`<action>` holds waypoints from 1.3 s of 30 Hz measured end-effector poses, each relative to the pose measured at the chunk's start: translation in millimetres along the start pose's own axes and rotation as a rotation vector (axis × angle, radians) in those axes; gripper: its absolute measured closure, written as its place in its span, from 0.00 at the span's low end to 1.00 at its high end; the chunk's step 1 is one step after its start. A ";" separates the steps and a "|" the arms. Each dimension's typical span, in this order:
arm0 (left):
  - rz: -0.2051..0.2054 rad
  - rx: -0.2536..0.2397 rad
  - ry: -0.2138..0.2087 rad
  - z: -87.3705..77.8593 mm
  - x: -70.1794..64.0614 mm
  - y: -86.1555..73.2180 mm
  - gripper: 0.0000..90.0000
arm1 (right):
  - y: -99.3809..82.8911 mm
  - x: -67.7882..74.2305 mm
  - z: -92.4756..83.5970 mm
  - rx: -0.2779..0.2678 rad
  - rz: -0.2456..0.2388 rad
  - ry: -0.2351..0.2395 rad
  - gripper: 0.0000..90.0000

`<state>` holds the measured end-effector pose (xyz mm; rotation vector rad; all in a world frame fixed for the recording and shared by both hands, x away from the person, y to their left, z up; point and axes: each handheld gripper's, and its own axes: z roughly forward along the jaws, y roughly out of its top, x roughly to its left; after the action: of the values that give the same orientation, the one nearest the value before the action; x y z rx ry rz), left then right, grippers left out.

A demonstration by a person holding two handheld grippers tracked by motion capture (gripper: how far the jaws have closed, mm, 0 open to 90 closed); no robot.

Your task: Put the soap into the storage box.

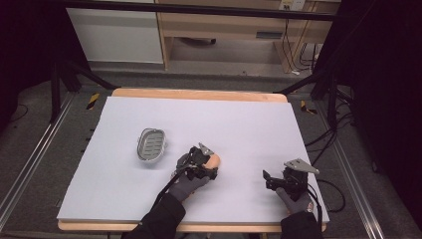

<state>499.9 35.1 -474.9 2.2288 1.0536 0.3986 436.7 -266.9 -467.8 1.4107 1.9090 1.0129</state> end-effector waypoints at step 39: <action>-0.016 -0.062 -0.016 -23.8 2.7 -1.0 0.35 | 0.7 -1.1 -1.9 -0.007 0.004 -0.003 0.07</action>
<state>488.9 47.5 -457.6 2.1639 1.0363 0.4006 435.9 -268.3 -466.1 1.4116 1.8999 1.0176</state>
